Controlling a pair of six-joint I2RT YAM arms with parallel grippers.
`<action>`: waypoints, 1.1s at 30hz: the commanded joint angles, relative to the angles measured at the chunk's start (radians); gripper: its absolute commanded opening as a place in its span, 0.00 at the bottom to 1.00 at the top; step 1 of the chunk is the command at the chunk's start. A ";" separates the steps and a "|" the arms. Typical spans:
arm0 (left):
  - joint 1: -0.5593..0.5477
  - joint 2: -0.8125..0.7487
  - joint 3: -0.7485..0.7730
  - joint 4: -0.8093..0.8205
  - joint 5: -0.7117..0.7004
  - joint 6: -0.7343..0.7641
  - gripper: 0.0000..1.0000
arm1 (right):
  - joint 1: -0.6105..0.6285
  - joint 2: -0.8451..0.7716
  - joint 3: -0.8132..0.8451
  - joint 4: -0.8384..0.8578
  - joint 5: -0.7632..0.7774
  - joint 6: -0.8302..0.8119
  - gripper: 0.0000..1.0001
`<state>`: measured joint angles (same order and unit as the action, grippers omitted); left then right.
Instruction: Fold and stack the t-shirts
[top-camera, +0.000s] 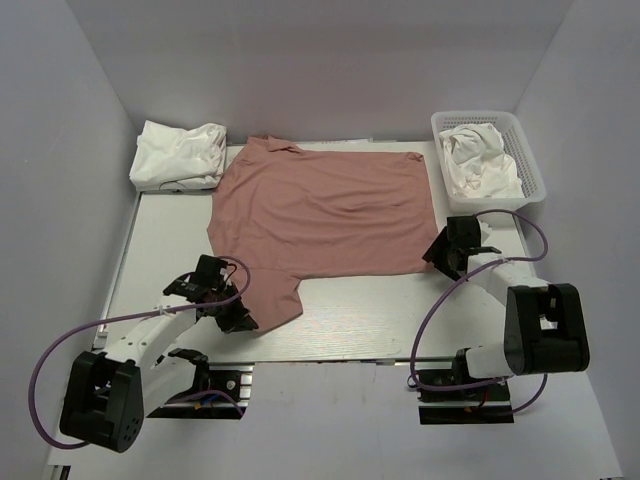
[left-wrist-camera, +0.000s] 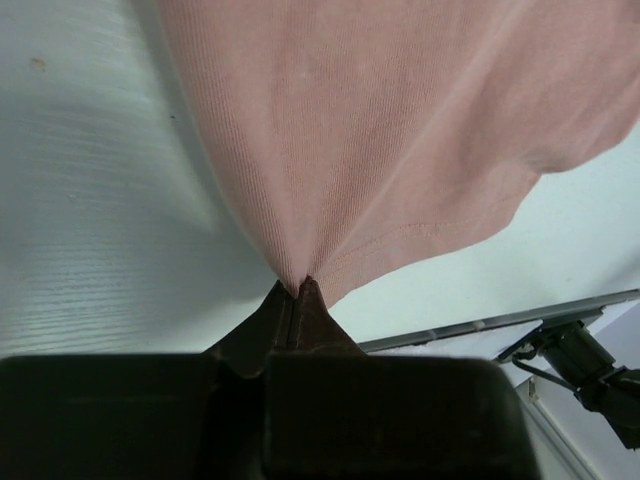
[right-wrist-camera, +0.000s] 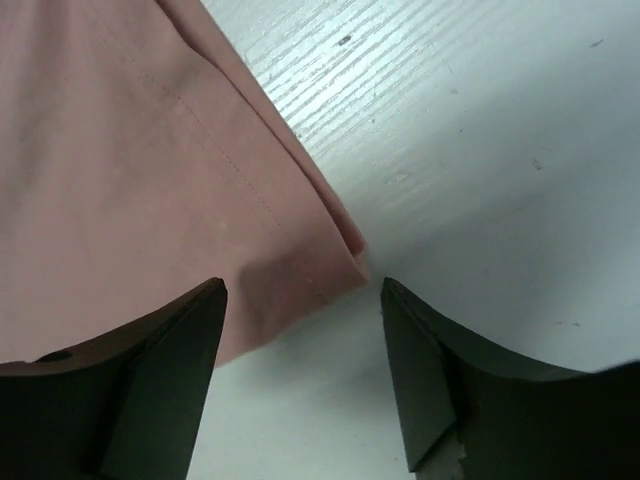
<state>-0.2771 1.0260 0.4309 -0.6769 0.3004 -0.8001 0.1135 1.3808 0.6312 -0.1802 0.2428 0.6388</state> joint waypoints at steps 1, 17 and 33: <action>-0.004 -0.023 0.020 -0.029 0.054 0.021 0.00 | -0.021 0.040 -0.022 0.047 -0.039 0.030 0.67; -0.004 -0.240 0.029 -0.285 0.259 0.073 0.00 | -0.029 -0.393 -0.222 -0.212 -0.114 -0.036 0.00; 0.021 0.084 0.350 0.333 0.289 0.122 0.00 | -0.025 -0.238 0.053 -0.160 -0.203 -0.088 0.00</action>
<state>-0.2703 1.0527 0.7113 -0.4801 0.6353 -0.6952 0.0856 1.1168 0.6086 -0.3626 0.0517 0.5655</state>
